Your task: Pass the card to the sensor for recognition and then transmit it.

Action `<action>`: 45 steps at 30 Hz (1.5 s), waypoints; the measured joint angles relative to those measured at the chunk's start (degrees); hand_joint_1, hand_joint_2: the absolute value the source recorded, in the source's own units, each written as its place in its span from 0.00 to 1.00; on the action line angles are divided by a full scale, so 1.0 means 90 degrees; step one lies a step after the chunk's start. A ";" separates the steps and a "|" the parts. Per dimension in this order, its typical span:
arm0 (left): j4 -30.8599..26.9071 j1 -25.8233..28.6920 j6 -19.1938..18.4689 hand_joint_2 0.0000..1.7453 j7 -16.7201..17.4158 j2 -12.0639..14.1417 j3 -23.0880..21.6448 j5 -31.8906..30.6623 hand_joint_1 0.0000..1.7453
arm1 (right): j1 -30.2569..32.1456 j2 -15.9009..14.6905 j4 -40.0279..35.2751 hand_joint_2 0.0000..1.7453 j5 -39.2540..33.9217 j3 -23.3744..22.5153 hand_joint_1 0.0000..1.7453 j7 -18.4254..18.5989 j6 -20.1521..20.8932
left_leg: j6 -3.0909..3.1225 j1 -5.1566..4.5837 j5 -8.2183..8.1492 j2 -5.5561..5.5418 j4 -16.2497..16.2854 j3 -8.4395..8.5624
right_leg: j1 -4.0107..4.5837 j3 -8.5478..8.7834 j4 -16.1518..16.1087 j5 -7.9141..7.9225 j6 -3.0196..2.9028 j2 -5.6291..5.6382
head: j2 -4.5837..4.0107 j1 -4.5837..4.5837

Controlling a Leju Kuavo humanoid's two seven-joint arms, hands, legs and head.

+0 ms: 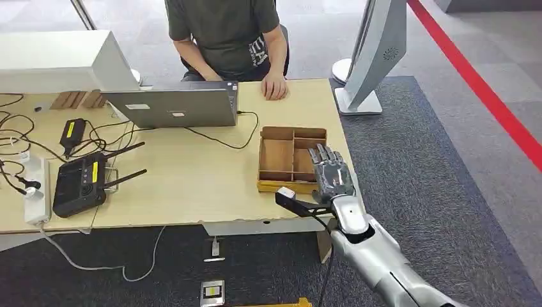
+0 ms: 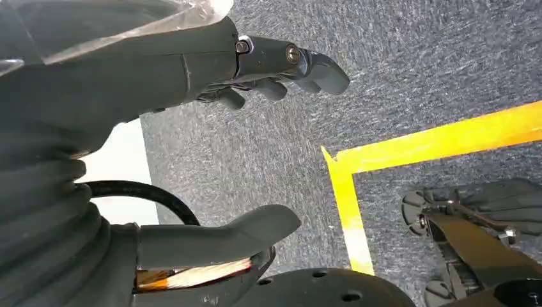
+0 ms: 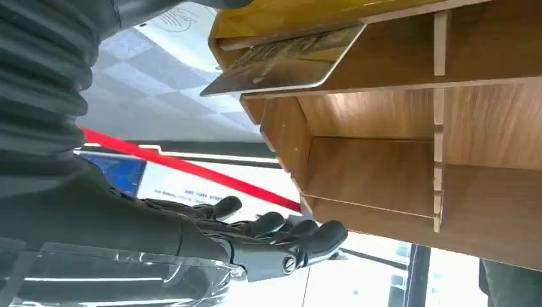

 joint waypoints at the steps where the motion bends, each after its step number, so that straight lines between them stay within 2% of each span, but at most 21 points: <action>1: 0.0000 0.0001 0.0000 1.00 0.0000 0.0000 0.0000 0.0000 0.00 | 0.0000 0.0000 -0.0012 1.00 0.0000 -0.0005 0.00 0.0000 0.0017 | 0.0000 0.0000 0.0000 0.0000 0.0000 0.0000 | 0.0000 0.0000 0.0000 0.0000 0.0000 0.0000 | 0.0000 0.0000; 40: 0.0000 0.0000 0.0010 1.00 0.0012 0.0000 0.0000 0.0046 0.00 | 0.0130 0.0199 -0.0270 1.00 0.0095 0.0041 0.00 -0.0034 0.0167 | 0.0000 0.0000 0.0000 0.0000 0.0000 0.0000 | 0.0000 0.0001 0.0000 0.0000 0.0000 0.0000 | 0.0000 0.0000; 41: 0.0000 0.0000 0.0010 1.00 0.0012 0.0000 0.0000 0.0046 0.00 | 0.0130 0.0204 -0.0270 1.00 0.0092 0.0041 0.78 -0.0034 0.0168 | 0.0000 0.0000 0.0000 0.0000 0.0000 0.0000 | 0.0000 0.0001 0.0000 0.0000 0.0000 0.0000 | 0.0000 0.0000; 42: 0.0000 0.0000 0.0012 1.00 0.0012 0.0000 0.0000 0.0046 0.00 | 0.0130 0.0206 -0.0270 1.00 0.0090 0.0041 1.00 -0.0034 0.0165 | 0.0000 0.0000 0.0000 0.0000 0.0000 0.0000 | 0.0000 0.0001 0.0000 0.0000 0.0000 0.0000 | 0.0000 0.0000; 45: 0.0000 0.0000 0.0012 1.00 0.0012 0.0000 0.0002 0.0044 0.00 | 0.0129 0.0214 -0.0255 1.00 0.0078 0.0041 1.00 -0.0049 0.0167 | 0.0000 0.0000 0.0000 0.0000 0.0000 0.0000 | 0.0000 0.0001 0.0000 0.0000 0.0000 0.0000 | 0.0000 0.0000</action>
